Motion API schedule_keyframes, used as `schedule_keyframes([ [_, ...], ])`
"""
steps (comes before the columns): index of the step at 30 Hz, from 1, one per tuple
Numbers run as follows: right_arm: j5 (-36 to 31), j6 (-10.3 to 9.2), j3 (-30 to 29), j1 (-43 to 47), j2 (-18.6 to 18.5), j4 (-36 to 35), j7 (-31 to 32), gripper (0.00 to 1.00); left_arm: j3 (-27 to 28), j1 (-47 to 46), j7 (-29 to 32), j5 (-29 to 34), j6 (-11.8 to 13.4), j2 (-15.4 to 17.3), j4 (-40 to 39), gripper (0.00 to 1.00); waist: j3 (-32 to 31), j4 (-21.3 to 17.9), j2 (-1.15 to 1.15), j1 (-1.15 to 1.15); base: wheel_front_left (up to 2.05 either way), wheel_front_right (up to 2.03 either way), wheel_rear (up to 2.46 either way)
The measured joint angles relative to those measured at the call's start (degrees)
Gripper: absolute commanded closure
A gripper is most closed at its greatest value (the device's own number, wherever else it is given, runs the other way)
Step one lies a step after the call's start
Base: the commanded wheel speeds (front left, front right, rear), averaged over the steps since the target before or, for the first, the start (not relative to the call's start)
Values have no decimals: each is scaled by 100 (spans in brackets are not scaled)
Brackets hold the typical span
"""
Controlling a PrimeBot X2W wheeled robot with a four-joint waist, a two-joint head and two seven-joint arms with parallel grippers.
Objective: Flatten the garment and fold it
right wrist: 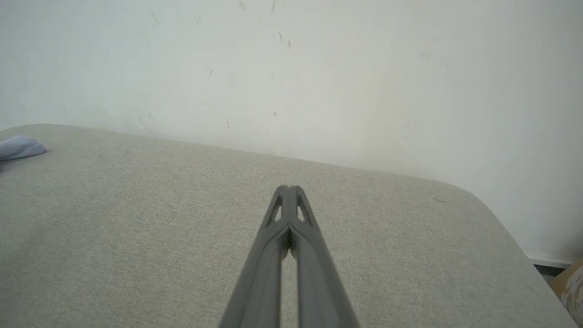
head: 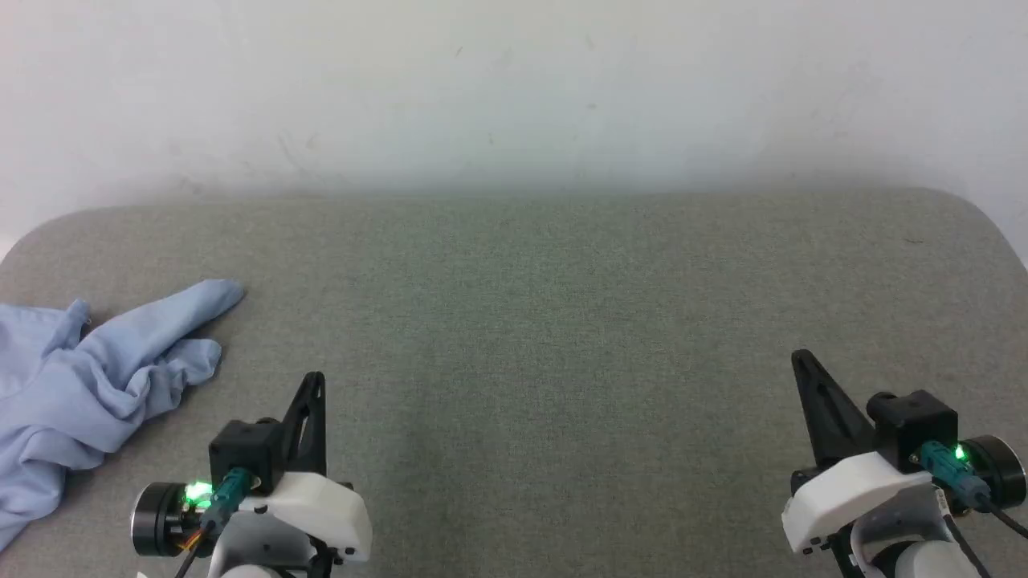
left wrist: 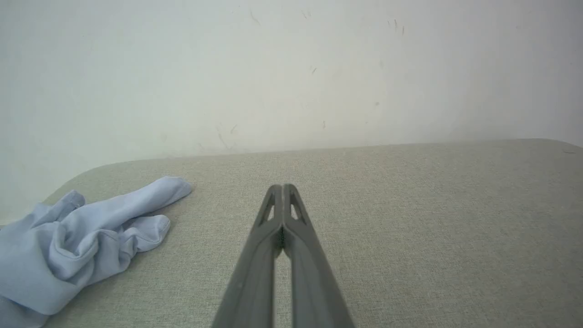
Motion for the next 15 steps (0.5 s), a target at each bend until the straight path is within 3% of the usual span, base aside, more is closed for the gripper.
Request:
schedule_keyframes([
  [15,0,0,0,0,0,0,0,100,0,0,0,0,0,0,0,100,0,0,0,0,0,0,0],
])
